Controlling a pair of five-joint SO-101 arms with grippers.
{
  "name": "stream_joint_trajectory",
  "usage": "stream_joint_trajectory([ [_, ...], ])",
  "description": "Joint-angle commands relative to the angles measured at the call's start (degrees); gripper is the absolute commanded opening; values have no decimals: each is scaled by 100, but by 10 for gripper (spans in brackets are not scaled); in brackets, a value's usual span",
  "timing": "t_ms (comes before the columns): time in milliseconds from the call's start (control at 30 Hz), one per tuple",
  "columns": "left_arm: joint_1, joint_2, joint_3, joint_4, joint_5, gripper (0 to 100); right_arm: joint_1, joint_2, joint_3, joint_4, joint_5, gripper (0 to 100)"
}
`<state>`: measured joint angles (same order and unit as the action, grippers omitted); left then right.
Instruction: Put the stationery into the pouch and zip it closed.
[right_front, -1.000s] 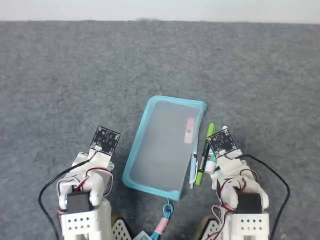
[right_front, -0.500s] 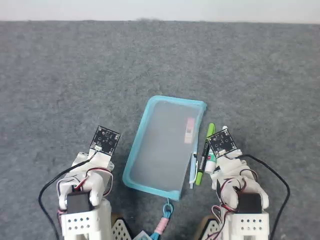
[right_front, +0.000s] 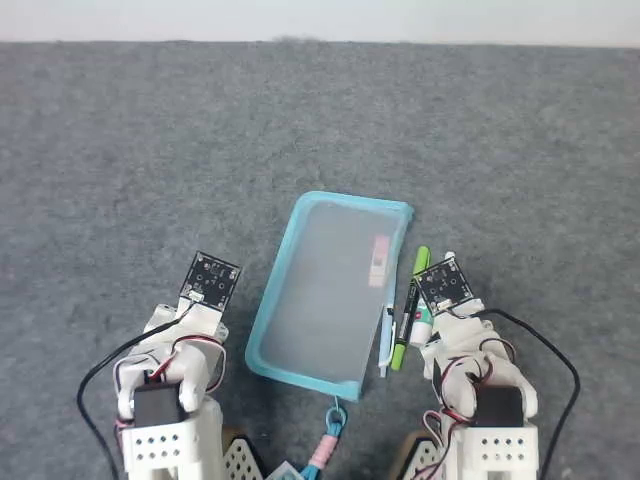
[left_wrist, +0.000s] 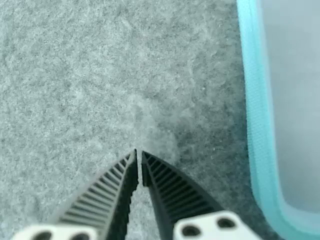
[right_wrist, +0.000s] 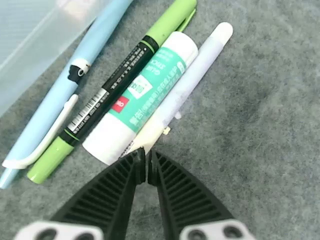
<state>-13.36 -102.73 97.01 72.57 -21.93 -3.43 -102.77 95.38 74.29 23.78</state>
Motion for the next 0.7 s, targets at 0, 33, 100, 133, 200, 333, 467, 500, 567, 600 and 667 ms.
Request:
stream_joint_trajectory([
  [0,-9,-44,-40,26,-62,11,-22,-119,105,48,88,6],
  [33,-9,-44,-40,26,-62,11,-22,-119,105,48,88,6],
  [100,-9,-44,-40,26,-62,11,-22,-119,105,48,88,6],
  [133,-9,-44,-40,26,-62,11,-22,-119,105,48,88,6],
  [200,-9,-44,-40,26,-62,11,-75,-110,105,48,62,6],
  [333,-18,-44,-40,26,-70,11,-215,-110,105,48,62,6],
  [467,-44,-44,-40,18,-79,11,-242,-110,105,40,88,6],
  [500,-53,-44,-40,18,-79,11,-242,-110,105,-13,97,6],
  [567,-53,-44,-31,18,-88,11,-198,-119,105,-154,97,6],
  [600,-70,-44,-31,18,-88,11,-163,-110,105,-171,97,6],
  [667,-211,-44,-31,18,-88,11,-145,-119,97,-268,97,6],
])
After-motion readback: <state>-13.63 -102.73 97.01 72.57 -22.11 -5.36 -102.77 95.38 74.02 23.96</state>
